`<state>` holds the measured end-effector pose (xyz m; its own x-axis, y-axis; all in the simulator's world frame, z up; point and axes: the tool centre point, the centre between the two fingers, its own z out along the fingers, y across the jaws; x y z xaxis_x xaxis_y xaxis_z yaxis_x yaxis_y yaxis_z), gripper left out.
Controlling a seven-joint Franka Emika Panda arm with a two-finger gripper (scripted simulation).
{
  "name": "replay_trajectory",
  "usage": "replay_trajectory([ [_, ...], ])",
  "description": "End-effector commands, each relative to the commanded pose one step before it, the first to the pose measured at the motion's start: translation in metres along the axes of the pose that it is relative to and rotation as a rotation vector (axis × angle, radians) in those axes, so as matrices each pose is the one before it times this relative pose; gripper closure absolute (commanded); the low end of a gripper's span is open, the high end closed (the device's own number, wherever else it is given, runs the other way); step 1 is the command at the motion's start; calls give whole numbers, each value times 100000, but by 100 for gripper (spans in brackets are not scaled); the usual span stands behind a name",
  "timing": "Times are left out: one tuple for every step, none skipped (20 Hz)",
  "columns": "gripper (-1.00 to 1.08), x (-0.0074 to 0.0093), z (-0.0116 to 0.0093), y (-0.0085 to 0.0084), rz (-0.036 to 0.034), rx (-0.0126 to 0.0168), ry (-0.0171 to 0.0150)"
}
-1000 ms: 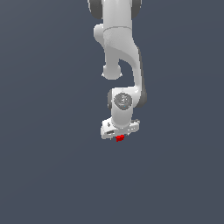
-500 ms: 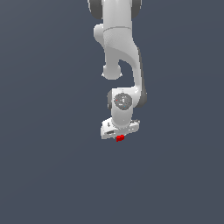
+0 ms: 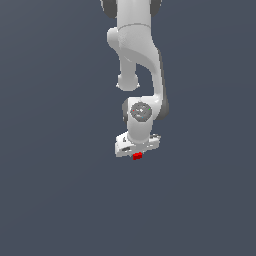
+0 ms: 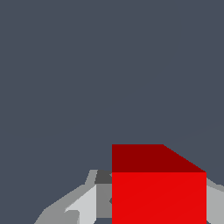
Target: Lift up the red cube by 0.2 meters.
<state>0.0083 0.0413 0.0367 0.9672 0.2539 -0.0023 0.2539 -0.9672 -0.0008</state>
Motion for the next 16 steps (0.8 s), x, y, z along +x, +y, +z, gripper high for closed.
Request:
replay_trajectory([
  [108,20,-1335,6,-2,-40,183],
  [108,-19,-648,-3,0,0,0],
  [108,-20,-718,-3,0,0,0],
  [108,-20,-787,-3,0,0,0],
  [108,-20,-852,-3,0,0,0],
  [108,-20,-912,-3,0,0,0],
  [108,-16,-981,-27,-35,-31,13],
  [108,-17,-1024,-3,0,0,0],
  [108,-16,-1076,-3,0,0,0],
  [108,-13,-1080,-3,0,0,0],
  [108,-10,-1039,-2,0,0,0],
  [108,-5,-997,-2,0,0,0],
  [108,1,-954,-1,0,0,0],
  [108,7,-909,0,0,0,0],
  [108,11,-858,1,0,0,0],
  [108,13,-799,1,0,0,0],
])
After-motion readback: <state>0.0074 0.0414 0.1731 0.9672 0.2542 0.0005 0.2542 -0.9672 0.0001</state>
